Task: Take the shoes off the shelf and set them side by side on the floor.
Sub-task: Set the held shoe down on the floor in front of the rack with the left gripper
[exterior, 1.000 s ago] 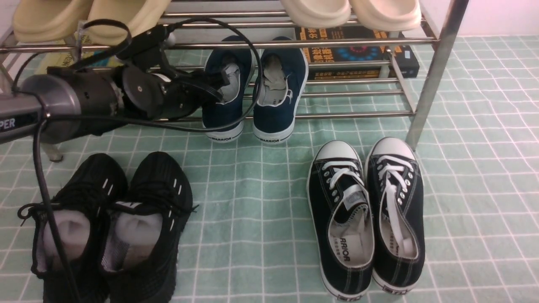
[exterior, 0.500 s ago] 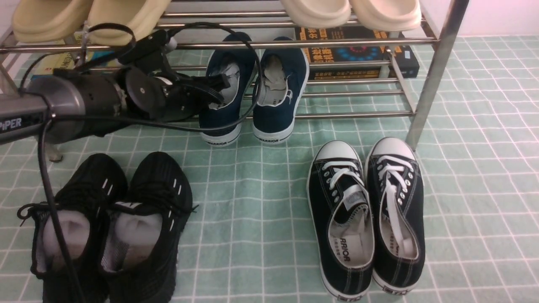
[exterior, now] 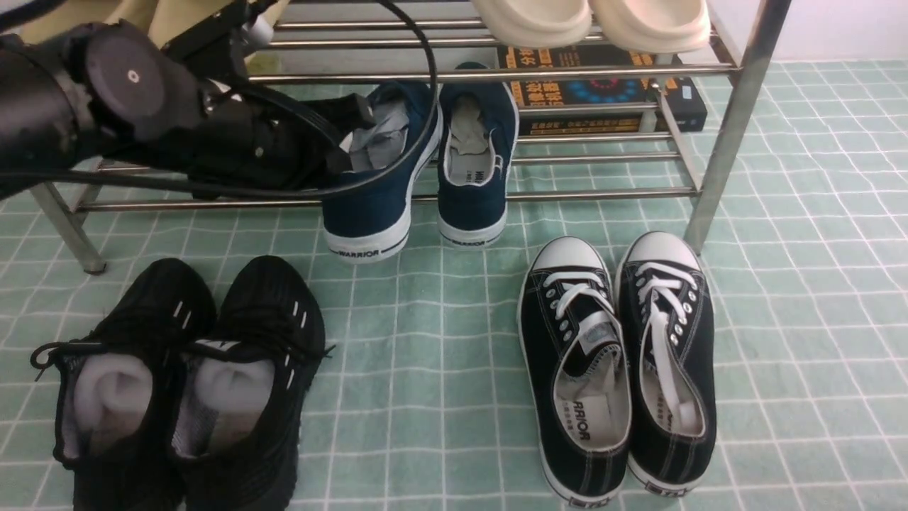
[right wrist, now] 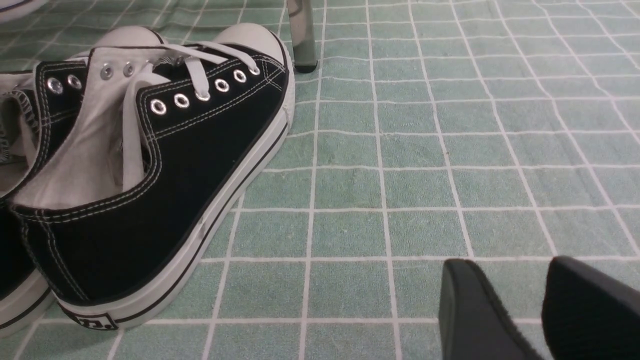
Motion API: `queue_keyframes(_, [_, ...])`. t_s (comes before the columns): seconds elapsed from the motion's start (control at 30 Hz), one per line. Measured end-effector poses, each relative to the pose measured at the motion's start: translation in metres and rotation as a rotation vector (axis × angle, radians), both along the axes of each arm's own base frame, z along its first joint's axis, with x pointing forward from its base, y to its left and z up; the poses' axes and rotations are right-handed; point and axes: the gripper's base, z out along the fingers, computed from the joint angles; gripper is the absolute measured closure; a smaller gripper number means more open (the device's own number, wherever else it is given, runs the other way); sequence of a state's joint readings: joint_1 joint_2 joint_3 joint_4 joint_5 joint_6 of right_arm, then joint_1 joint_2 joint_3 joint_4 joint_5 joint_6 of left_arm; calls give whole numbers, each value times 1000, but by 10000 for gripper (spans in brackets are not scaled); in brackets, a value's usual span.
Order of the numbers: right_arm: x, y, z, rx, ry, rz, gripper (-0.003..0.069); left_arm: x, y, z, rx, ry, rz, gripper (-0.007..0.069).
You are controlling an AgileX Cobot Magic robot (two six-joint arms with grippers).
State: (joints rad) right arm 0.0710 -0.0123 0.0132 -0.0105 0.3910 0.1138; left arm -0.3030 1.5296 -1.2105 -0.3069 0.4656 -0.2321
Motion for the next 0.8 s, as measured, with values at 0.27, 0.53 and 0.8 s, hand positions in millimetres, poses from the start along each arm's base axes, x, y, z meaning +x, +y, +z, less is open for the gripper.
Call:
queue_keyframes(0.27, [0,0,0,0,0,0,419,-34,24,22,110,112,154,566])
queue_keyframes(0.53, [0,0,0,0,0,0,419,-68,-13,18,212,236,125,568])
queue_keyframes(0.8, [0,0,0,0,0,0,419,-72,-50,0,213,248,181,568])
